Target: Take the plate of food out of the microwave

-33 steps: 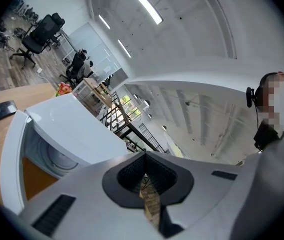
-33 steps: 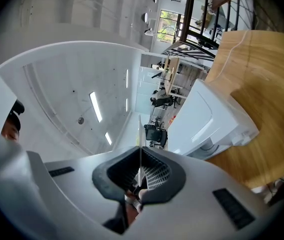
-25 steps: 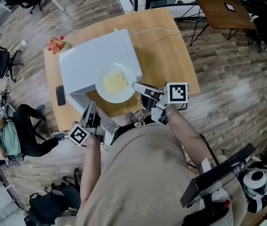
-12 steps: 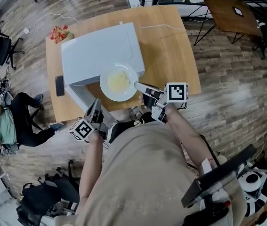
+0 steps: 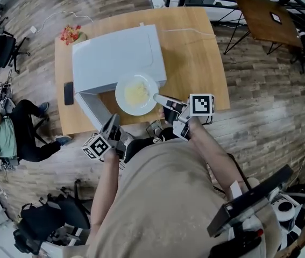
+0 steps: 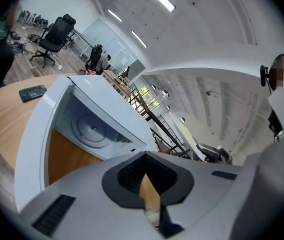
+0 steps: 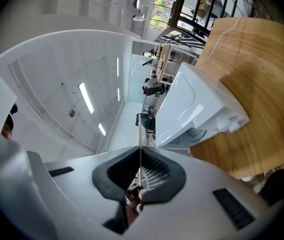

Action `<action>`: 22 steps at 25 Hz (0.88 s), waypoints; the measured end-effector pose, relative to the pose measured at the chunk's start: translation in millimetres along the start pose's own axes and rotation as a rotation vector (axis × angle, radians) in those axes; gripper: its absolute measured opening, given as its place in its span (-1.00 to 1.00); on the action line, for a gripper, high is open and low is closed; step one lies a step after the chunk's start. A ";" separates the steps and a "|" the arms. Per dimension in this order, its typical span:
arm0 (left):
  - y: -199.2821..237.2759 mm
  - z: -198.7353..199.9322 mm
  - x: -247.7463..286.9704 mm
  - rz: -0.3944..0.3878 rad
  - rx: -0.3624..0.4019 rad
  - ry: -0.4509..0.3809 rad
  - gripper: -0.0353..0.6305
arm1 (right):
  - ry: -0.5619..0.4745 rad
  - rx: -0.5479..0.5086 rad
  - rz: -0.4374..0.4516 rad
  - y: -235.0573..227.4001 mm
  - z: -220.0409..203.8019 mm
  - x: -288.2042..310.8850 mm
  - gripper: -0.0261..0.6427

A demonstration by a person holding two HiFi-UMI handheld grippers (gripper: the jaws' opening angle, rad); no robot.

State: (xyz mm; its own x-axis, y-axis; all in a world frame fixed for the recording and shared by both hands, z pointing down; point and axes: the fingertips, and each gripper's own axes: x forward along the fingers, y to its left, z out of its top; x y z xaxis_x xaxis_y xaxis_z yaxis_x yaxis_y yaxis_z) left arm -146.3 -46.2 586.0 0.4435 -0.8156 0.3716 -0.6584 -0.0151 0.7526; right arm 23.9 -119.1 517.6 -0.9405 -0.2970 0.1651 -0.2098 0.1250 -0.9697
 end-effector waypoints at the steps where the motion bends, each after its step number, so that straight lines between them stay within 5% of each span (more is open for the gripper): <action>1: 0.9 0.5 -0.9 0.009 0.005 0.000 -0.88 | 0.001 0.007 0.013 1.2 -0.6 1.4 -0.88; 6: 13.3 -3.3 -19.1 0.082 0.064 0.003 -0.88 | 0.004 0.015 0.087 14.7 -1.7 7.6 -0.88; 22: 19.3 32.5 -46.4 0.124 0.057 -0.145 -0.88 | 0.010 0.002 0.106 17.5 -0.5 7.1 -0.88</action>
State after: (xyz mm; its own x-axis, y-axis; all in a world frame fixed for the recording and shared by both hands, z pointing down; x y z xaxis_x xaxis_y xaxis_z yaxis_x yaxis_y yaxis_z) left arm -199.4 -27.4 565.6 0.2673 -0.8880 0.3741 -0.7377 0.0612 0.6724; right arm 13.4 -118.6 501.9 -0.9601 -0.2723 0.0635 -0.1084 0.1534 -0.9822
